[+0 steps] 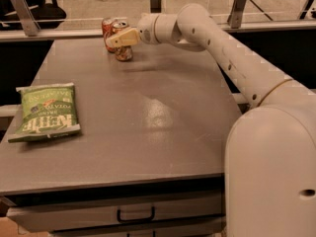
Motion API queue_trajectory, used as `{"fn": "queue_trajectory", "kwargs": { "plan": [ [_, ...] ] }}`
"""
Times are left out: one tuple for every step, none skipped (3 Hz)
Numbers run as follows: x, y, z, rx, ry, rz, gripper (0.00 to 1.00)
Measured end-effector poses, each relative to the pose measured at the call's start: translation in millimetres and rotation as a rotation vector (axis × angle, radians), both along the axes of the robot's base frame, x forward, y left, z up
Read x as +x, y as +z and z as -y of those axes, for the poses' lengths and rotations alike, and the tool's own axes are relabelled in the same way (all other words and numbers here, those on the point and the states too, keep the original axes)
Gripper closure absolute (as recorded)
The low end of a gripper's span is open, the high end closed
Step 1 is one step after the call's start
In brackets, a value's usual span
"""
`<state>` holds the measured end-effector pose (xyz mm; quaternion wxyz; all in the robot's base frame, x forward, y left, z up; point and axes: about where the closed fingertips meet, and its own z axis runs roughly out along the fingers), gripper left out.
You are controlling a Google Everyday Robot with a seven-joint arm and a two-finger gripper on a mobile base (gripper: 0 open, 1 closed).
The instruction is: Move orange can near coke can
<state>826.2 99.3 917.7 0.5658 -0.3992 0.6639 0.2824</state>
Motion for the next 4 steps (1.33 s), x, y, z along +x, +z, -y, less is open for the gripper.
{"fn": "queue_trajectory", "kwargs": {
  "plan": [
    [-4, 19, 27, 0.014, 0.019, 0.028, 0.00],
    [-12, 41, 64, 0.013, 0.035, 0.062, 0.00],
    [-28, 72, 123, 0.011, 0.051, 0.113, 0.00],
    [-33, 76, 121, 0.008, 0.075, 0.116, 0.00]
  ]
}}
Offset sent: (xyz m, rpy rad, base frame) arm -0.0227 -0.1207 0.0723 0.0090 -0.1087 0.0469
